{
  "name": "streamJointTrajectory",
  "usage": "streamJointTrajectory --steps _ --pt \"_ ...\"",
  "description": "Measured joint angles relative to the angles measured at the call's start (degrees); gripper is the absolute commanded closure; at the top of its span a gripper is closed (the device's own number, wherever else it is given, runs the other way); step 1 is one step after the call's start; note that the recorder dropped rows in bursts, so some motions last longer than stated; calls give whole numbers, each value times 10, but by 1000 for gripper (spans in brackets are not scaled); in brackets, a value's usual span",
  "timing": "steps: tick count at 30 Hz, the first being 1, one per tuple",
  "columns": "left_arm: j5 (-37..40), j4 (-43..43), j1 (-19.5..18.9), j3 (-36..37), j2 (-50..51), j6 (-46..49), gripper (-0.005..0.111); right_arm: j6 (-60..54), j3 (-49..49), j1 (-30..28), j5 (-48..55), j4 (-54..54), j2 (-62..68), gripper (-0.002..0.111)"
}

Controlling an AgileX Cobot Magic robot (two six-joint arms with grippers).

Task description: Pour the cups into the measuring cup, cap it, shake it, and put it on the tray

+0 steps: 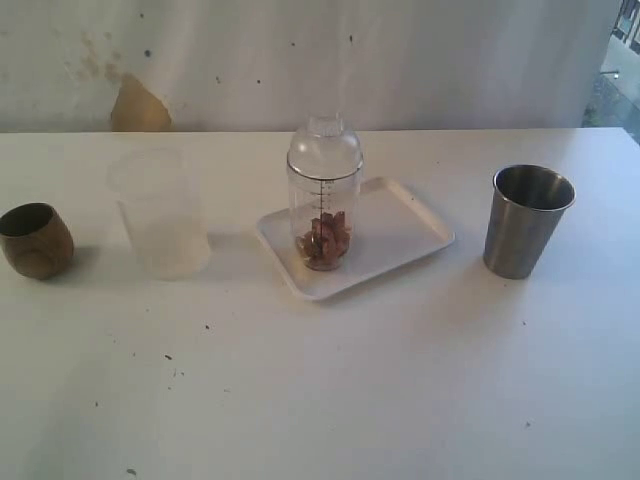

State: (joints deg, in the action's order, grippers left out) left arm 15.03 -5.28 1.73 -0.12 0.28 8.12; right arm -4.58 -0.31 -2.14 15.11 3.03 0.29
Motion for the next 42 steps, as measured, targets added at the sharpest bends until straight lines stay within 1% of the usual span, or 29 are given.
streamJointTrajectory --steps 12,42 --pt "0 0 0 0 0 0 106 20 0 0 37 0 0 108" --pt "0 0 0 0 0 0 106 21 0 0 41 0 0 108"
